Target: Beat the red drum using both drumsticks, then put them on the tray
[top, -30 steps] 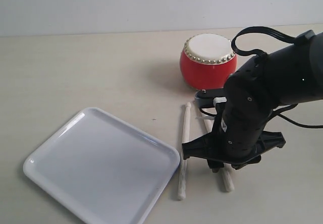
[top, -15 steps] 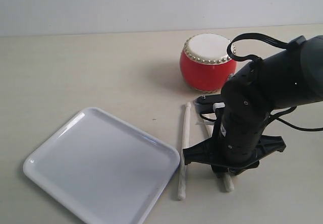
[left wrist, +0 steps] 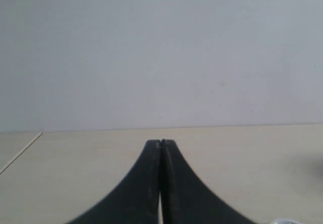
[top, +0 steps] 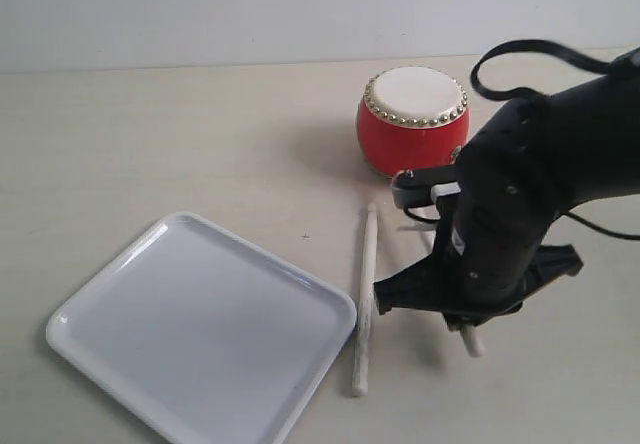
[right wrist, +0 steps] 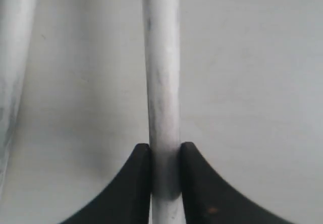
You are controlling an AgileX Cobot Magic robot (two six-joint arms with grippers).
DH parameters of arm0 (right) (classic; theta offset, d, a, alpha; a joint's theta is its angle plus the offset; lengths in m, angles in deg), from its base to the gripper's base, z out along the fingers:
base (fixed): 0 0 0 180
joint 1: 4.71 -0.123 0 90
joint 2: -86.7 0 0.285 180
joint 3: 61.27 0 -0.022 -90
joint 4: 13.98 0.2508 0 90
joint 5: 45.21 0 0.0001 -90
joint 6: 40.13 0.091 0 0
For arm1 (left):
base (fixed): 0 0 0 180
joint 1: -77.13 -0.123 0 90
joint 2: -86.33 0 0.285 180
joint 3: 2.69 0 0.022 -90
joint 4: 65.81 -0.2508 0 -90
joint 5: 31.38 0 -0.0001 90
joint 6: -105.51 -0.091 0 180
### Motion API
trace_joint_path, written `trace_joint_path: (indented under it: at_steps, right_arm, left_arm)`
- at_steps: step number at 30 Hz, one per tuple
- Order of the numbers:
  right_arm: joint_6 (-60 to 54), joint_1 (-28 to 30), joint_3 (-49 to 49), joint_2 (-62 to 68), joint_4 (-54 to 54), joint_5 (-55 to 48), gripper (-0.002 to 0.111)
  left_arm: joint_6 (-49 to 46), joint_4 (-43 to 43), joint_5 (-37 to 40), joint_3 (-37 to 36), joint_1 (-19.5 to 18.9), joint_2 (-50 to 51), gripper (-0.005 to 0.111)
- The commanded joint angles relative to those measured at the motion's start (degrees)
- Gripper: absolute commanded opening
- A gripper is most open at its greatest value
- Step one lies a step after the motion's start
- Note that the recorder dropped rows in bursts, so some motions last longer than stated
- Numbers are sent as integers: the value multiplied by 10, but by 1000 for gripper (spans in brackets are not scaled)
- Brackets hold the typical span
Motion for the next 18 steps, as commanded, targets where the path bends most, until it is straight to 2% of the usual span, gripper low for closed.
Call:
trace_joint_path:
  at_steps: [1, 3, 6, 10, 18]
  right_arm:
    - [-71, -1, -2, -132, -47, -40, 0]
    - [-86, -1, -6, -210, -44, -40, 0]
    - [-128, -1, -8, -401, -33, -62, 0]
    - [-138, -1, -8, -535, -16, -87, 0]
    - [-165, -1, -26, -579, -11, -81, 0]
  left_arm:
    - [-2, 1, -2, -2, 9, -2, 0]
    - [-2, 1, -2, -2, 16, -2, 0]
    - [-2, 1, -2, -2, 16, -2, 0]
    - [-2, 1, -2, -2, 16, -2, 0]
    - [-10, 0, -2, -2, 16, -2, 0]
